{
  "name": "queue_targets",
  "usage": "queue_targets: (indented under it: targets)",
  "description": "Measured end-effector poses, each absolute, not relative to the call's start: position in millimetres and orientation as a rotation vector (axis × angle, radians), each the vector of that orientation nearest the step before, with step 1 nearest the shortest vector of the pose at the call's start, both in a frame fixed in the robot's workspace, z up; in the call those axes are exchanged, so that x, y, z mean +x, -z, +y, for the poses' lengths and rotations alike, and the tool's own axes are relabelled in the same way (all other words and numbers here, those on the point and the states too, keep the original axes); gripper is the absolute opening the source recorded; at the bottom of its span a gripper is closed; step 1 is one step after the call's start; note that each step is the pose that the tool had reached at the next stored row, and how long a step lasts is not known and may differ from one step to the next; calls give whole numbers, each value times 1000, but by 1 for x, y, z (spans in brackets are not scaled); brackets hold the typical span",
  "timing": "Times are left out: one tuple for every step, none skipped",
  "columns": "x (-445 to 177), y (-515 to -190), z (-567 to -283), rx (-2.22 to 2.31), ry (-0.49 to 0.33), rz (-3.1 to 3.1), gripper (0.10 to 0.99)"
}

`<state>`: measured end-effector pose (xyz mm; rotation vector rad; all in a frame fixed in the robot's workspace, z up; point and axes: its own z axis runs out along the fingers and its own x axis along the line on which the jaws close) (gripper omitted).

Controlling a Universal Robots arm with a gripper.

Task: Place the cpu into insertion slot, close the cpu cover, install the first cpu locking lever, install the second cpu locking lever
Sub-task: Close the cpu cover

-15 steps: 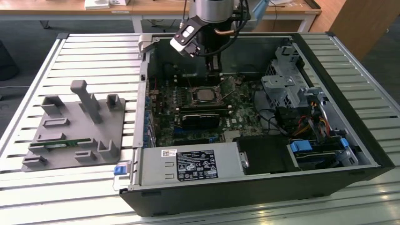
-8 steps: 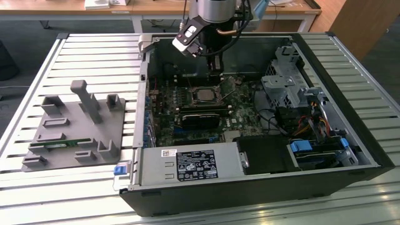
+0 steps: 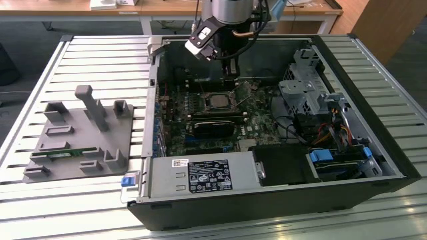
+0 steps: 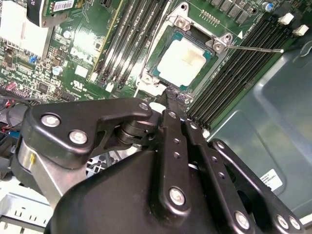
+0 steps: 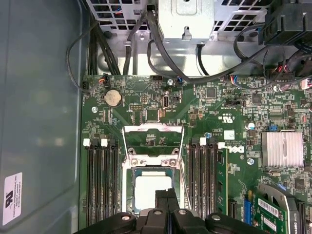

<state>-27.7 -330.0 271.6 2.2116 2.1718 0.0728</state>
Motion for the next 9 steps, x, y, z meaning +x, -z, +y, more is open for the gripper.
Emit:
queue_targets:
  targets:
    - [-27, -272, -330, 2212, -73, 2172, 106]
    - [-27, -272, -330, 2212, -73, 2172, 106]
    - [-26, -272, -330, 2212, -73, 2172, 106]
    - [-26, -272, -330, 2212, -72, 2172, 106]
    - [-25, -272, -330, 2212, -72, 2172, 106]
    - [-25, -272, -330, 2212, -72, 2172, 106]
    - [-24, -272, -330, 2212, -72, 2172, 106]
    - [-24, -272, -330, 2212, -72, 2172, 106]
    - [-23, -272, -330, 2212, -71, 2172, 106]
